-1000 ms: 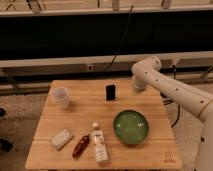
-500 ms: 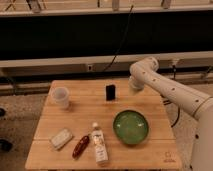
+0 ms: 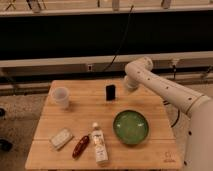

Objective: Knock the eraser over

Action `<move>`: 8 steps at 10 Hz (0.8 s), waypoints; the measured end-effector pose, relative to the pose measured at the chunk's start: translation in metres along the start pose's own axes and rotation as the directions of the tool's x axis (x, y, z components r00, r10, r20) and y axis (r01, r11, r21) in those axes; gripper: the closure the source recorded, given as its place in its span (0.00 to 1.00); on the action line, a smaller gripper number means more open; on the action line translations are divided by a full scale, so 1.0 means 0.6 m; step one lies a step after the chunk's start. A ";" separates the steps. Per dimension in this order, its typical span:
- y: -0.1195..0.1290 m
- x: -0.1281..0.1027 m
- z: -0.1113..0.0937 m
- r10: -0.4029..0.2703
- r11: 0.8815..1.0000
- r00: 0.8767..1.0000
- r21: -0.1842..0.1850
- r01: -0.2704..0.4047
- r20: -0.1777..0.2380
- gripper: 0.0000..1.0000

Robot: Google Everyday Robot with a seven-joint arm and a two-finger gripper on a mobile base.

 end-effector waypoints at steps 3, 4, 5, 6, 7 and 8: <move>-0.019 -0.044 0.002 -0.058 0.998 0.998 0.005 0.058 0.015 1.00; -0.027 -0.062 0.002 -0.078 0.997 0.997 0.007 0.078 0.020 1.00; -0.043 -0.094 0.002 -0.119 0.993 0.992 0.012 0.119 0.030 1.00; -0.050 -0.112 0.002 -0.151 0.989 0.988 0.012 0.150 0.036 1.00; -0.055 -0.124 0.001 -0.175 0.985 0.984 0.014 0.174 0.041 1.00; -0.062 -0.137 0.001 -0.199 0.980 0.979 0.018 0.198 0.045 1.00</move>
